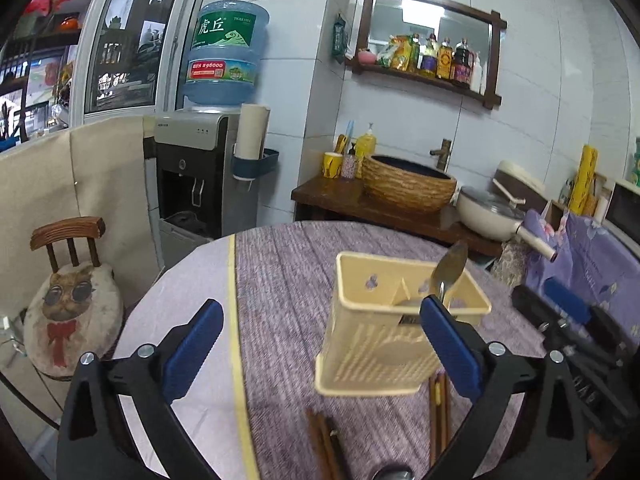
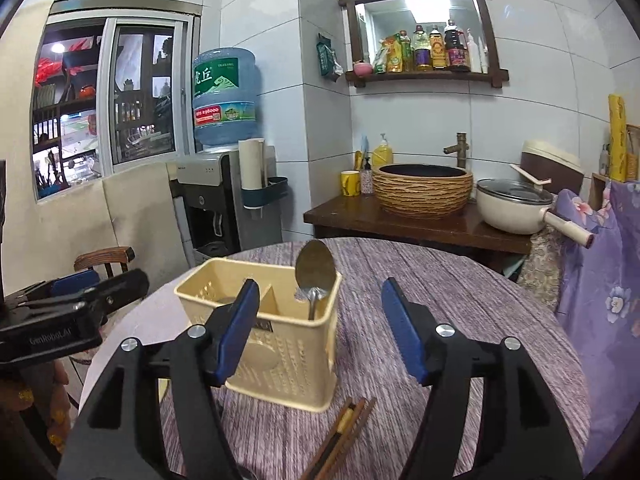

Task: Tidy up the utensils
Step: 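Move both tools back down to the wooden chopsticks on the table, then grasp one wooden chopstick with the right tool while the left tool grasps another, then lift both chopsticks upright and carry them over the cream basket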

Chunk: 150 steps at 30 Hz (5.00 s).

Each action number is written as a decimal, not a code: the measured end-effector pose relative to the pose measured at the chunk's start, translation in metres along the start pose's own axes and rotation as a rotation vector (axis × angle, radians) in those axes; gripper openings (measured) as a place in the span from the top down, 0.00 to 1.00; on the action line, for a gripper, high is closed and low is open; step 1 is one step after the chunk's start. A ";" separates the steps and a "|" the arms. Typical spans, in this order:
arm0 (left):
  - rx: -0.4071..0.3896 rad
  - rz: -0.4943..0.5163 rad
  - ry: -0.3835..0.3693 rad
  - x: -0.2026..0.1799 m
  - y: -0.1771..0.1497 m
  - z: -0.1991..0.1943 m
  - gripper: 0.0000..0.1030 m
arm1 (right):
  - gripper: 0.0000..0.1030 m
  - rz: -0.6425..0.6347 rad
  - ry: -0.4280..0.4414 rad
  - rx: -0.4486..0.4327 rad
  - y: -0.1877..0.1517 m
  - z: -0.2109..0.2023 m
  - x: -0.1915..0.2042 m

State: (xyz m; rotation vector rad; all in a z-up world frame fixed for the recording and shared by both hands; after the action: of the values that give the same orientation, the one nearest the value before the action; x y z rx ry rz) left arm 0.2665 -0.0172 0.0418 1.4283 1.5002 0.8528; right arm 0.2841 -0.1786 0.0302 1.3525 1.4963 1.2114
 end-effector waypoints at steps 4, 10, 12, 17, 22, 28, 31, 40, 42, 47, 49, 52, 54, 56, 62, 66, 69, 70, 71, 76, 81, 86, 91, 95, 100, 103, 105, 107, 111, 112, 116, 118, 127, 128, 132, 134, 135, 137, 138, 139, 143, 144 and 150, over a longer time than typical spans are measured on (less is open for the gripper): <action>0.060 -0.002 0.015 0.010 -0.019 -0.006 0.05 | 0.35 0.012 -0.025 0.056 -0.013 -0.015 -0.007; 0.178 0.024 0.064 0.023 -0.062 -0.005 0.05 | 0.35 0.019 -0.071 0.207 -0.052 -0.016 -0.017; 0.225 0.030 0.077 0.028 -0.077 -0.002 0.05 | 0.35 0.047 -0.080 0.261 -0.069 -0.013 -0.023; 0.305 0.027 0.119 0.040 -0.107 0.007 0.05 | 0.37 0.115 -0.115 0.400 -0.110 0.000 -0.038; 0.349 0.037 0.116 0.039 -0.122 0.013 0.11 | 0.45 0.171 -0.106 0.500 -0.137 0.013 -0.042; 0.388 0.070 0.096 0.027 -0.133 0.020 0.22 | 0.49 0.153 -0.114 0.540 -0.146 0.025 -0.031; 0.399 0.079 0.091 0.022 -0.137 0.023 0.25 | 0.49 0.150 -0.118 0.555 -0.149 0.028 -0.027; 0.422 0.105 0.097 0.014 -0.146 0.028 0.26 | 0.50 0.115 -0.139 0.561 -0.154 0.030 -0.023; 0.417 0.111 0.107 0.014 -0.146 0.027 0.26 | 0.50 0.108 -0.138 0.564 -0.154 0.030 -0.023; 0.416 0.098 0.119 0.024 -0.145 0.024 0.25 | 0.50 0.123 -0.157 0.571 -0.154 0.028 -0.037; 0.414 0.095 0.154 0.031 -0.142 0.023 0.27 | 0.50 0.117 -0.180 0.563 -0.152 0.026 -0.041; 0.421 0.058 0.153 0.038 -0.140 0.023 0.27 | 0.50 0.138 -0.172 0.560 -0.150 0.023 -0.045; 0.412 0.036 0.144 0.038 -0.137 0.023 0.27 | 0.50 0.150 -0.162 0.566 -0.149 0.025 -0.045; 0.401 0.036 0.133 0.034 -0.134 0.023 0.27 | 0.54 0.142 -0.171 0.572 -0.147 0.030 -0.044; 0.411 0.070 0.107 0.015 -0.136 0.030 0.29 | 0.58 0.161 -0.177 0.588 -0.151 0.037 -0.044; 0.434 0.064 0.106 0.015 -0.143 0.037 0.35 | 0.58 0.148 -0.184 0.586 -0.152 0.037 -0.041; 0.439 0.068 0.115 0.016 -0.142 0.039 0.35 | 0.59 0.136 -0.199 0.582 -0.152 0.038 -0.042; 0.442 0.071 0.121 0.016 -0.142 0.040 0.36 | 0.60 0.137 -0.202 0.581 -0.152 0.038 -0.043; 0.444 0.075 0.128 0.015 -0.141 0.042 0.38 | 0.60 0.139 -0.206 0.581 -0.151 0.040 -0.044; 0.454 0.090 0.153 0.015 -0.135 0.055 0.49 | 0.67 0.150 -0.221 0.582 -0.148 0.047 -0.048; 0.463 0.106 0.153 0.012 -0.132 0.062 0.52 | 0.70 0.136 -0.232 0.589 -0.144 0.060 -0.049; 0.473 0.105 0.151 0.012 -0.130 0.065 0.53 | 0.75 0.137 -0.243 0.592 -0.140 0.073 -0.052; 0.475 0.113 0.149 0.008 -0.129 0.068 0.58 | 0.81 0.142 -0.249 0.596 -0.136 0.085 -0.056; 0.476 0.126 0.142 0.002 -0.128 0.069 0.73 | 0.84 0.141 -0.255 0.592 -0.134 0.092 -0.057; 0.466 0.132 0.139 -0.003 -0.130 0.068 0.81 | 0.87 0.141 -0.252 0.585 -0.134 0.094 -0.057; 0.461 0.122 0.143 -0.001 -0.130 0.066 0.85 | 0.89 0.139 -0.251 0.581 -0.134 0.094 -0.056; 0.456 0.115 0.146 0.001 -0.129 0.067 0.90 | 0.89 0.142 -0.252 0.576 -0.134 0.094 -0.056; 0.454 0.111 0.143 0.003 -0.129 0.067 0.90 | 0.89 0.135 -0.253 0.571 -0.134 0.093 -0.056; 0.450 0.114 0.150 0.001 -0.129 0.067 0.90 | 0.89 0.134 -0.254 0.566 -0.135 0.092 -0.055; 0.449 0.114 0.152 0.001 -0.129 0.068 0.90 | 0.89 0.135 -0.254 0.566 -0.135 0.091 -0.055; 0.449 0.102 0.150 0.002 -0.129 0.068 0.90 | 0.89 0.135 -0.254 0.563 -0.135 0.091 -0.055; 0.448 0.097 0.147 0.002 -0.129 0.067 0.91 | 0.89 0.137 -0.252 0.561 -0.135 0.091 -0.056; 0.447 0.037 0.112 0.009 -0.126 0.069 0.91 | 0.91 0.234 -0.187 0.549 -0.135 0.091 -0.065; 0.449 0.028 0.106 0.010 -0.125 0.070 0.91 | 0.91 0.249 -0.171 0.548 -0.135 0.090 -0.065; 0.446 0.000 0.080 0.012 -0.124 0.070 0.91 | 0.92 0.287 -0.125 0.516 -0.129 0.084 -0.065; 0.432 -0.006 0.072 0.014 -0.121 0.068 0.91 | 0.92 0.302 -0.102 0.492 -0.122 0.078 -0.064; 0.425 -0.010 0.067 0.015 -0.119 0.065 0.91 | 0.92 0.308 -0.093 0.484 -0.120 0.076 -0.064; 0.405 -0.016 0.057 0.015 -0.114 0.060 0.92 | 0.92 0.325 -0.067 0.454 -0.112 0.068 -0.065; 0.390 -0.016 0.052 0.014 -0.109 0.057 0.92 | 0.92 0.329 -0.056 0.439 -0.108 0.063 -0.064; 0.377 -0.017 0.047 0.014 -0.104 0.054 0.92 | 0.92 0.334 -0.042 0.425 -0.104 0.058 -0.064; 0.309 -0.019 0.028 0.010 -0.084 0.038 0.92 | 0.92 0.338 0.006 0.376 -0.087 0.039 -0.063; 0.286 -0.019 0.024 0.009 -0.078 0.032 0.92 | 0.92 0.334 0.018 0.358 -0.081 0.033 -0.062; 0.190 -0.018 0.014 0.008 -0.050 0.007 0.93 | 0.92 0.297 0.066 0.267 -0.046 -0.004 -0.060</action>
State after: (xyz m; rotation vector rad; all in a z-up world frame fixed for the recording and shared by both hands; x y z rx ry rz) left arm 0.2539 -0.0151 -0.0072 1.5465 1.6375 0.7256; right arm 0.2770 -0.2378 -0.0168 1.7778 1.5859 1.2793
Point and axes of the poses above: each gripper's, at about its wrist camera, not at the fingertips, and z roughly the way its jaws point, x to its left, y to its top, the point moved 3 cm from there along z, roughly the way its jaws point, and after that the axes turned 4 degrees about -x, right-handed, at the moved point
